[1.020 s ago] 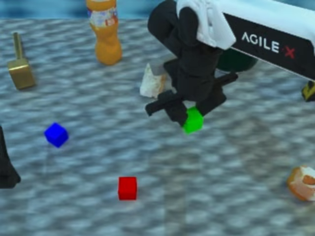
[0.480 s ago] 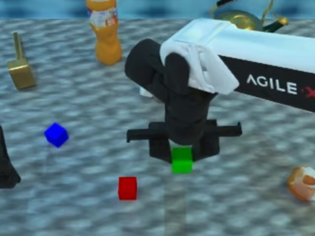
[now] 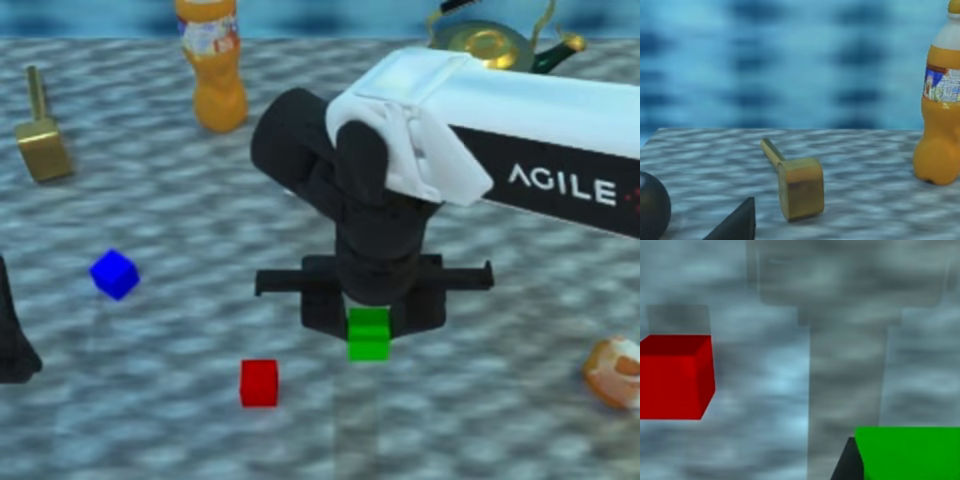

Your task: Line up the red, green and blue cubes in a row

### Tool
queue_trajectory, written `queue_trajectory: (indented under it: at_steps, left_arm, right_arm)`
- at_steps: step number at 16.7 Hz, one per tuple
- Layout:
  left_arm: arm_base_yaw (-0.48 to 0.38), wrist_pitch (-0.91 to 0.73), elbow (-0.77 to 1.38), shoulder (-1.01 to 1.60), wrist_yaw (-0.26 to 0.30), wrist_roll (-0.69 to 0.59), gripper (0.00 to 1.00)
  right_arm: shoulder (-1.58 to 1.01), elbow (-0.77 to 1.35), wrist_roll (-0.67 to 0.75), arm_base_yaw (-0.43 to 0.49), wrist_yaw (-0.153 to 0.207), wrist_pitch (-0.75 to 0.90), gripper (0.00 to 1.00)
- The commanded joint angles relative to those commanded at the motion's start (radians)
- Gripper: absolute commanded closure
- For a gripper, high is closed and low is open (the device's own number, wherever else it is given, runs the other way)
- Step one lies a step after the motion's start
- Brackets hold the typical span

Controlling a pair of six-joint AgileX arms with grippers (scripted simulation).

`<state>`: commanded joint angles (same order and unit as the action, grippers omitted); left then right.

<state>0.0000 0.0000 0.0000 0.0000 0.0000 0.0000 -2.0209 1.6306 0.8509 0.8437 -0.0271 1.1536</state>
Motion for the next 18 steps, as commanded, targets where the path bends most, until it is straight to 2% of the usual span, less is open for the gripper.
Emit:
queue_trajectory:
  at_steps: [7, 12, 18]
  left_arm:
    - [0.000, 0.000, 0.000, 0.000, 0.000, 0.000, 0.00]
    - [0.000, 0.000, 0.000, 0.000, 0.000, 0.000, 0.00]
    - [0.000, 0.000, 0.000, 0.000, 0.000, 0.000, 0.00]
  right_arm:
    - [-0.058, -0.158, 0.004, 0.008, -0.002, -0.227, 1.00]
    - [-0.069, -0.177, 0.005, 0.009, -0.002, -0.249, 1.00]
    - [-0.069, -0.177, 0.005, 0.009, -0.002, -0.249, 0.55]
